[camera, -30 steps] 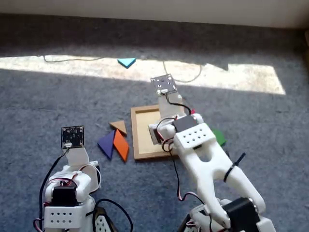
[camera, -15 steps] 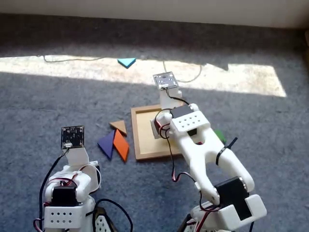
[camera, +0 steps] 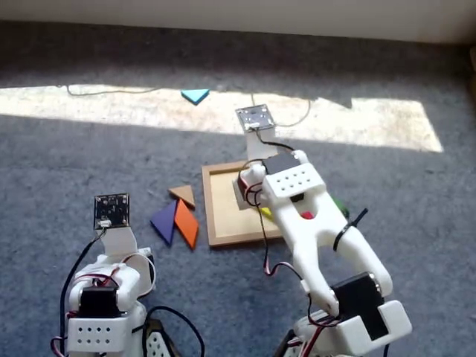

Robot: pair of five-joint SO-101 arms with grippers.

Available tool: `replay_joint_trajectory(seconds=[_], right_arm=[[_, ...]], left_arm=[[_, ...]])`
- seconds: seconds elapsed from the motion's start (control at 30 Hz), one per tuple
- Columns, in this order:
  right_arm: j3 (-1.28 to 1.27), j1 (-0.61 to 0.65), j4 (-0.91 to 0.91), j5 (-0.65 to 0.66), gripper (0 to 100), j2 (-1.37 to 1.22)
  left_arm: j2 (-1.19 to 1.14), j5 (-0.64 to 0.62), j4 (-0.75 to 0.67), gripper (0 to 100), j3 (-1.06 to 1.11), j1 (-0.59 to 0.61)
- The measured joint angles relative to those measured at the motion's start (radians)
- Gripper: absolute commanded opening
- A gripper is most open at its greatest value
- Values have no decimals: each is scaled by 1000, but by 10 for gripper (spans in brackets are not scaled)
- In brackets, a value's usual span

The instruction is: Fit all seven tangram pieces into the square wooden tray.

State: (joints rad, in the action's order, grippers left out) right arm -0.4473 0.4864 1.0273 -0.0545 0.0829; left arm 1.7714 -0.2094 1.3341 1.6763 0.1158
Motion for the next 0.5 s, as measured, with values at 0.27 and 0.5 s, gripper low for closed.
replay_joint_trajectory(seconds=[0.27, 0.5], right_arm=[[12, -149, 0, 83, 22, 37], [-132, -244, -195, 193, 22, 37]], left_arm=[[0, 0, 0, 7, 0, 0], [0, 0, 0, 7, 0, 0]])
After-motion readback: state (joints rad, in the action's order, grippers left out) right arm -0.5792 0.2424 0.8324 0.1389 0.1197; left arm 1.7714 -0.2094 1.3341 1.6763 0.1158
